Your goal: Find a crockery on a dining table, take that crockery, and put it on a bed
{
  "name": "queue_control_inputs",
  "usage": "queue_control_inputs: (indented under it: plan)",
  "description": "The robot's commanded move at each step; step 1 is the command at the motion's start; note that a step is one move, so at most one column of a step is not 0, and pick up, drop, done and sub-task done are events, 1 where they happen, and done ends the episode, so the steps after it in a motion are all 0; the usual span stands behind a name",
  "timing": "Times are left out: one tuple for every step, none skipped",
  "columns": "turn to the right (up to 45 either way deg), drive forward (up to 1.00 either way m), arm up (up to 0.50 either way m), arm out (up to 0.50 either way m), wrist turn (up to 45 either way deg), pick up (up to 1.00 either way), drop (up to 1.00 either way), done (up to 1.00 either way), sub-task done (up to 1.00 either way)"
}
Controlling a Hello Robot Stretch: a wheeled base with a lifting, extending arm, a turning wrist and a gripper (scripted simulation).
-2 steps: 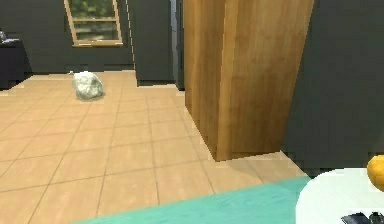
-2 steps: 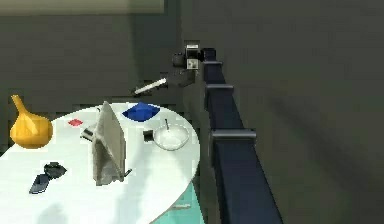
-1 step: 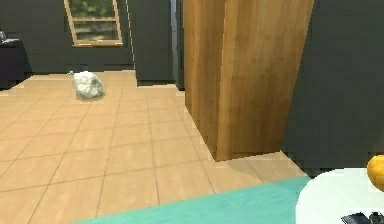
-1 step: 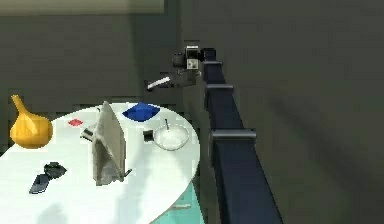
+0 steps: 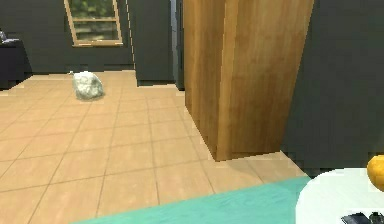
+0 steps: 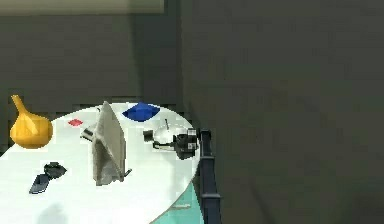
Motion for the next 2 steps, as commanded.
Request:
queue_control_inputs:
  plan:
    - [0.0,0.00,0.00,0.00,0.0,1.00,0.00,0.00,0.00]
    - [0.0,0.00,0.10,0.00,0.0,0.00,0.00,0.00,0.00]
